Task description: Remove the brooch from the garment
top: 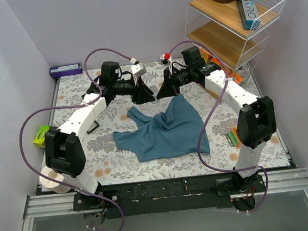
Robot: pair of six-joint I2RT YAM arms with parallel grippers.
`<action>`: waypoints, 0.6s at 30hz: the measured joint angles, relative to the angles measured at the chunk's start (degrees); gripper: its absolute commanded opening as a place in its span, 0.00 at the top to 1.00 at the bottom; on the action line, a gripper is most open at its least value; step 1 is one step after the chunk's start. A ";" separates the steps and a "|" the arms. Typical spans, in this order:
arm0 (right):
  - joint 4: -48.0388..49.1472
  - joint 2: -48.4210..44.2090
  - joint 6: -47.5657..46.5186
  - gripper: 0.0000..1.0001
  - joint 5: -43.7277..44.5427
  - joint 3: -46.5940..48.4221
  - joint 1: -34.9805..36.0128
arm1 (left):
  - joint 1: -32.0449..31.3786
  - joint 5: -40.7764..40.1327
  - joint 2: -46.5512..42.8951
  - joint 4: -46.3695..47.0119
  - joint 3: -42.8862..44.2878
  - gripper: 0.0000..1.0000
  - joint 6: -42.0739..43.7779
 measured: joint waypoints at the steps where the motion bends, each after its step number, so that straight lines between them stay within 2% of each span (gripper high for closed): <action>1: -0.02 0.00 0.00 0.99 0.07 -0.13 0.00 | 0.00 -0.02 0.11 -0.48 0.13 0.57 0.57; 6: 0.00 0.00 0.00 0.99 0.15 -0.28 0.00 | 0.00 -0.07 0.20 -2.60 0.22 0.56 2.67; 18: 0.00 0.00 0.15 0.99 0.15 -0.33 0.00 | -0.57 -0.17 0.20 -5.14 0.24 0.67 5.77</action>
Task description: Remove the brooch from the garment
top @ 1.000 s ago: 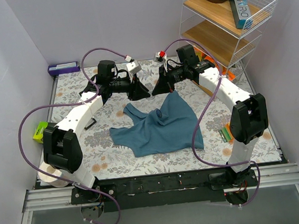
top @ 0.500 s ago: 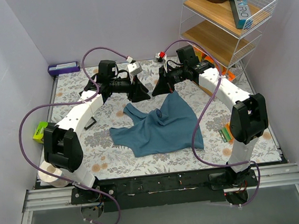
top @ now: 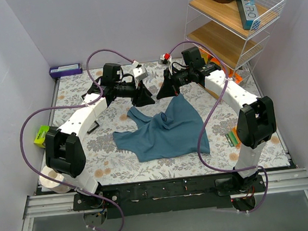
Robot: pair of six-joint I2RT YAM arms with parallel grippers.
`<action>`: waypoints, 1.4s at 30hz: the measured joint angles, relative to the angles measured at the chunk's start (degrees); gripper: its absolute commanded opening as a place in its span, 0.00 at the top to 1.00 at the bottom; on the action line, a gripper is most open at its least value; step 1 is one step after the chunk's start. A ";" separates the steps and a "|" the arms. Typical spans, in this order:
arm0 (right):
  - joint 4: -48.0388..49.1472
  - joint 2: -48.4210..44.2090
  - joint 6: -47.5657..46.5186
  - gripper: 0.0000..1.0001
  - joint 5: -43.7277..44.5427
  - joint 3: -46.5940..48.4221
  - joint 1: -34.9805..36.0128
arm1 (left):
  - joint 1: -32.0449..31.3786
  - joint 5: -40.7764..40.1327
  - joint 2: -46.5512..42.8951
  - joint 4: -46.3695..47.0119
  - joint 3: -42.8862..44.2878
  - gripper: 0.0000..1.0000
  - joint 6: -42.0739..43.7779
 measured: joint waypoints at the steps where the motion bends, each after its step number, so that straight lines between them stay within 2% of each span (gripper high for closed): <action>1: 0.00 0.00 0.07 0.99 0.00 0.00 0.00 | -0.15 0.00 0.00 0.00 0.00 0.68 0.07; 12: 0.00 0.00 0.70 0.99 0.02 0.00 0.00 | -0.72 -0.35 0.00 0.02 0.00 0.70 0.50; 20: -0.02 0.00 1.29 0.99 0.00 0.00 0.00 | -0.72 -0.52 0.11 0.00 0.02 0.76 1.07; 42: -0.02 0.00 1.53 0.99 0.44 -0.07 0.00 | -0.72 -1.25 0.74 0.72 0.22 0.83 0.57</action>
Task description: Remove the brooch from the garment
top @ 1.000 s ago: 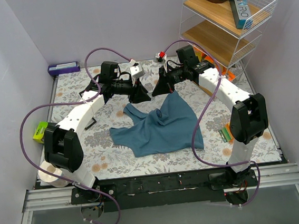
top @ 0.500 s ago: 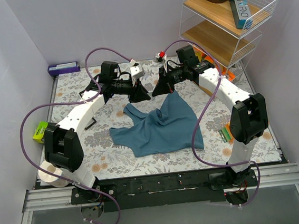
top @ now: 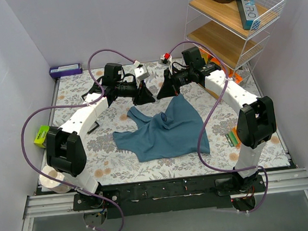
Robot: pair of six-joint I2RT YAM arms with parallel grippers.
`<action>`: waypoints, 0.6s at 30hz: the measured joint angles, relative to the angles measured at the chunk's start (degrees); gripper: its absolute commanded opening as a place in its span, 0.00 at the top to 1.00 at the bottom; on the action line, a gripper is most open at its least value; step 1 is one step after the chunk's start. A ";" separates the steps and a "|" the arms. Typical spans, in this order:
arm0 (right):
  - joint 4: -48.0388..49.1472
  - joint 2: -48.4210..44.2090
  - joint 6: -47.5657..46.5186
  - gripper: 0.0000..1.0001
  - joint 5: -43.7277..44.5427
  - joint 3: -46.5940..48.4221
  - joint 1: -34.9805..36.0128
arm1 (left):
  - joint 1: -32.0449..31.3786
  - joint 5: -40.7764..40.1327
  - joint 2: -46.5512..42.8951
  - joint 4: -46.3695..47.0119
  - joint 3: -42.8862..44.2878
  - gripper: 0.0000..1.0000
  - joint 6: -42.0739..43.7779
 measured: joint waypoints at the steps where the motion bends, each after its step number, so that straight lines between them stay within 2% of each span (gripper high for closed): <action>1: 0.02 0.00 0.02 0.99 0.00 0.00 0.00 | 0.00 -0.02 0.02 0.17 0.00 0.83 -0.24; 18: 1.49 0.00 0.04 0.99 0.61 0.00 0.00 | -0.02 -2.64 0.13 2.32 -0.02 0.88 -3.32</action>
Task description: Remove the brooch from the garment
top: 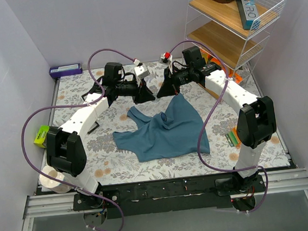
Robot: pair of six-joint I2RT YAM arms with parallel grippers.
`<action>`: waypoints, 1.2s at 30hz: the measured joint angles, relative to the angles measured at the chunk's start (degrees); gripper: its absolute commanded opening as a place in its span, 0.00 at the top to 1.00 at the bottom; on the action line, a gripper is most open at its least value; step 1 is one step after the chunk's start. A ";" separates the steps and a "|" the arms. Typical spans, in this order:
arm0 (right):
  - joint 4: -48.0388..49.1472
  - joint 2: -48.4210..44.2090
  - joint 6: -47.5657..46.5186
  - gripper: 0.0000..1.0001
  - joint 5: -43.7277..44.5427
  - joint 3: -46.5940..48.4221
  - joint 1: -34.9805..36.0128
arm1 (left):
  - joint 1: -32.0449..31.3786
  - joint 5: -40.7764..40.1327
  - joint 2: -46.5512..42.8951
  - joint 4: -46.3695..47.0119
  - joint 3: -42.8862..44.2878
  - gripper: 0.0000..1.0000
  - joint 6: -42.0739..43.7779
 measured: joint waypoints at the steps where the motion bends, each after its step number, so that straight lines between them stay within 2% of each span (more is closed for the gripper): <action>1: 0.00 0.00 0.00 0.99 0.07 -0.02 -0.02 | -0.04 -0.22 0.00 0.02 0.00 0.88 0.04; 24: 0.09 0.04 0.20 0.99 1.33 -0.72 -0.02 | -1.09 -3.85 0.00 -1.11 -0.96 0.82 7.54; 25: 0.09 0.04 0.20 0.99 1.40 -0.72 0.00 | -1.09 -3.98 0.00 -1.14 -0.96 0.80 7.76; 26: 0.09 0.07 0.22 0.99 1.49 -0.72 0.00 | -1.11 -4.04 0.00 -1.18 -0.96 0.73 7.89; 28: 0.13 0.07 0.24 0.99 1.51 -0.72 0.00 | -1.20 -4.17 0.00 -1.29 -0.96 0.65 8.24; 29: 0.31 0.07 0.44 0.99 1.33 -0.72 0.00 | -1.27 -4.61 0.00 -1.77 -0.96 0.58 8.31; 32: 0.44 0.07 0.74 0.99 1.01 -0.72 0.00 | -1.27 -5.07 0.00 -3.30 -1.03 0.48 7.82; 36: 0.22 0.07 0.11 0.99 1.07 -0.72 0.00 | -1.14 -5.16 -0.33 -6.05 -0.94 0.46 7.63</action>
